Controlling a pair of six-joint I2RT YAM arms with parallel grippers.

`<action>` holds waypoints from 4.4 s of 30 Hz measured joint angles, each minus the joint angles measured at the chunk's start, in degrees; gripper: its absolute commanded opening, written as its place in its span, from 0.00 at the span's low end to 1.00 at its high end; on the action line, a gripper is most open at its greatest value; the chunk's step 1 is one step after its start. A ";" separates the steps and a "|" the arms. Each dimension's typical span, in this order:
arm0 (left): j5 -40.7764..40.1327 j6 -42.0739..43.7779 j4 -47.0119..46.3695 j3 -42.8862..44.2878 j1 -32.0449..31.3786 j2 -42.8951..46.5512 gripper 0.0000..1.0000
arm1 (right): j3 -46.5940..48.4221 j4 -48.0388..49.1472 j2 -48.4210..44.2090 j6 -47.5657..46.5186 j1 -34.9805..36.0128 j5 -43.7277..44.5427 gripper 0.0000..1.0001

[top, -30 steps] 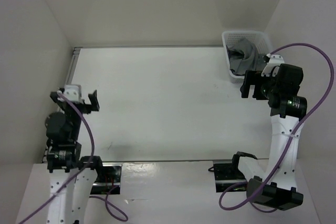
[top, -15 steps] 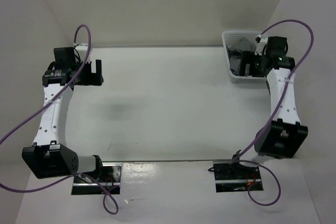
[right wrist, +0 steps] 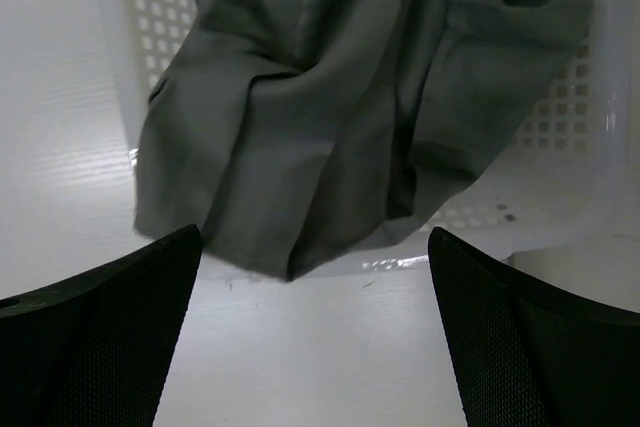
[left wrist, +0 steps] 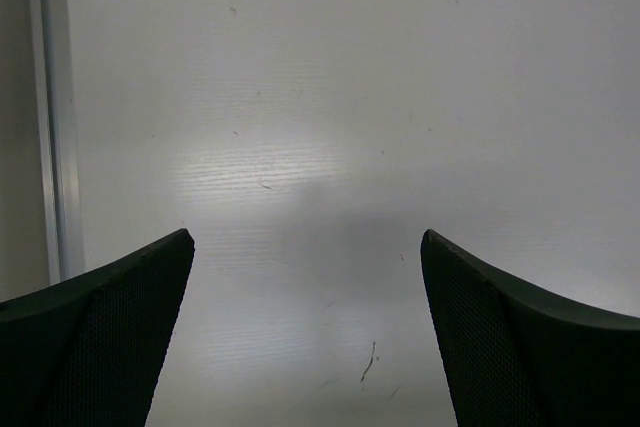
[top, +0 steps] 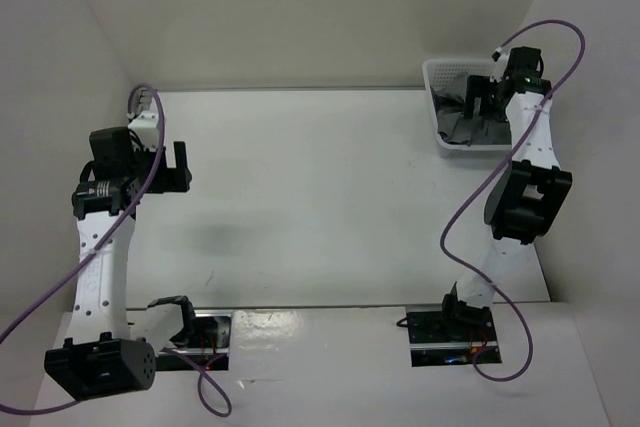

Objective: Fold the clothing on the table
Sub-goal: Grab the skirt from the pile, then move the skirt to the center of the board, then flatten the skirt out

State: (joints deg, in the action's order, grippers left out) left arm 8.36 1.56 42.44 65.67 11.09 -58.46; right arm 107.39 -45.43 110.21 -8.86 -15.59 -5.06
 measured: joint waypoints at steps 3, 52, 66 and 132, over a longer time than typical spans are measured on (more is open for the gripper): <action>0.74 0.11 0.37 -0.76 1.03 0.90 1.00 | 1.68 1.07 3.74 0.02 -0.76 0.42 0.97; 6.88 2.97 3.65 -2.32 7.61 5.20 1.00 | 26.47 -4.98 -12.04 -4.81 13.97 -33.66 0.00; 8.96 4.20 4.09 -2.32 7.96 8.13 1.00 | -10.82 -23.67 -21.27 -26.58 36.00 -23.39 0.98; 14.32 -13.40 -5.20 24.11 -20.00 -61.86 0.00 | -33.42 -14.60 -46.53 -13.11 -1.62 -24.41 0.98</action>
State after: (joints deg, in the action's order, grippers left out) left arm 22.68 -11.84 37.23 89.78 -8.91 -120.31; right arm 73.97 -60.03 63.68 -21.98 -17.21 -29.47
